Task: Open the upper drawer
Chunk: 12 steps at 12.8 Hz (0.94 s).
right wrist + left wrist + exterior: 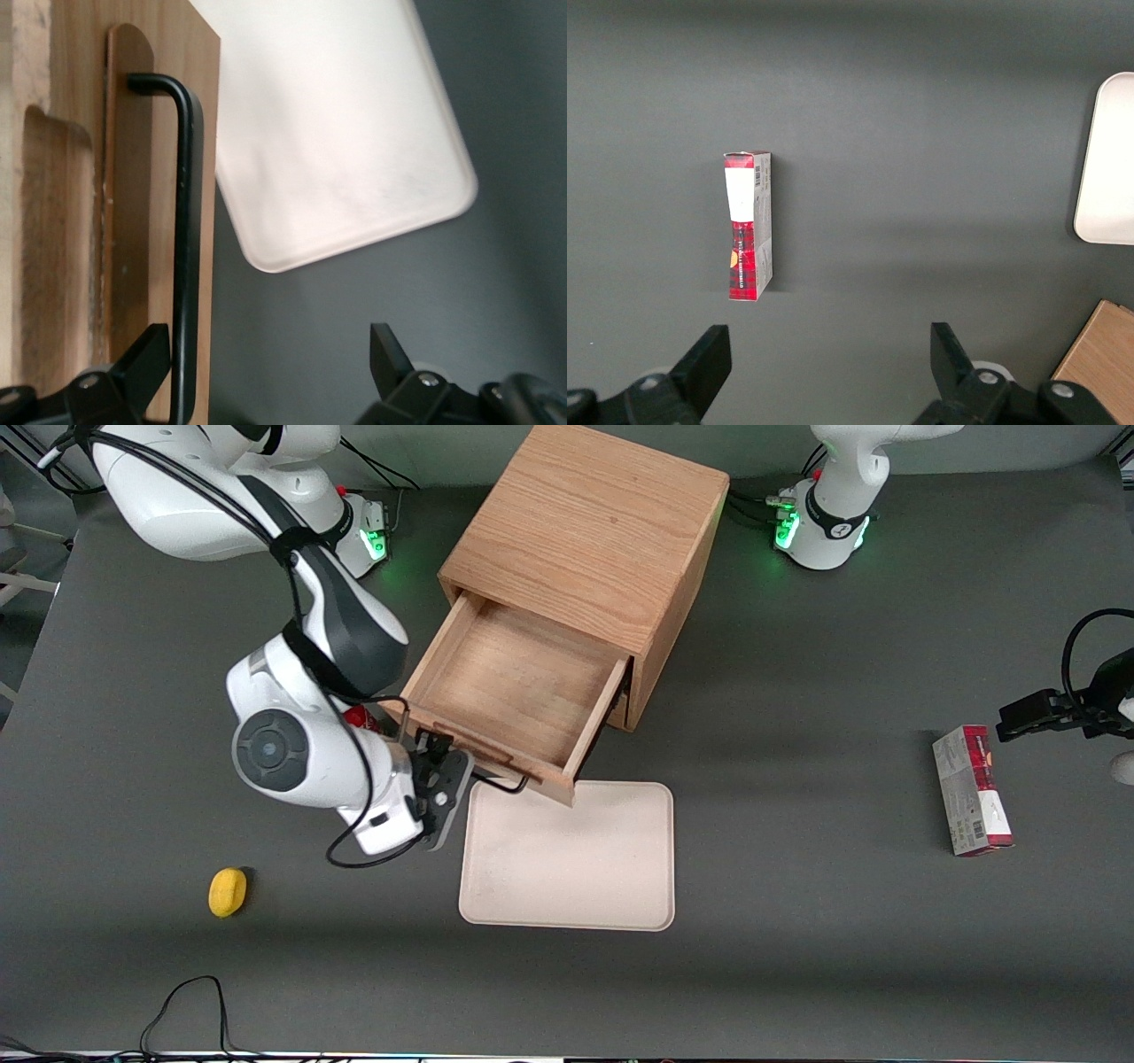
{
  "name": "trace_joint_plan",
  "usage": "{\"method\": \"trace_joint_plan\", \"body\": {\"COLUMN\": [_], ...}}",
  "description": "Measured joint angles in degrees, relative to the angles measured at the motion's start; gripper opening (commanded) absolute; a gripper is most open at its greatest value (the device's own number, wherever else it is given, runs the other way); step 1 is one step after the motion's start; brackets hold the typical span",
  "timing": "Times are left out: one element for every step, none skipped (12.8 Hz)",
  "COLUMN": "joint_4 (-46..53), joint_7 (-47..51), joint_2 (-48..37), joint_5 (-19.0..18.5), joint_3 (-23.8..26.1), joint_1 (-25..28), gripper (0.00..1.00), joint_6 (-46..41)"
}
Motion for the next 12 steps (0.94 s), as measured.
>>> {"method": "trace_joint_plan", "body": {"joint_4": [0.78, 1.36, 1.87, 2.84, 4.19, 5.49, 6.44, 7.01, 7.20, 7.08, 6.35, 4.44], "joint_7": [-0.09, -0.09, -0.09, -0.09, -0.09, -0.09, -0.09, 0.01, 1.20, 4.68, 8.19, 10.65], "joint_2": [0.05, 0.09, 0.09, 0.00, -0.32, -1.13, -2.61, -4.72, -7.26, -9.97, -12.76, -15.62], "joint_5": [0.00, 0.00, -0.04, -0.46, -1.93, -3.88, -4.90, -5.04, -4.07, -1.08, 2.26, 4.35], "joint_3": [-1.02, -1.47, -1.53, -1.52, -1.53, -1.85, -3.07, -4.96, -7.30, -10.57, -14.39, -17.74], "joint_1": [-0.09, -0.15, -0.11, 0.03, 0.17, 0.17, 0.13, -0.01, -0.19, -0.21, -0.23, -0.34], "gripper": [1.00, 1.00, 1.00, 1.00, 1.00, 1.00, 1.00, 1.00, 1.00, 1.00, 1.00, 1.00], "joint_6": [0.82, 1.18, 1.56, 1.66, 1.67, 1.63, 1.38, 0.39, -1.97, -5.85, -9.61, -11.86]}}
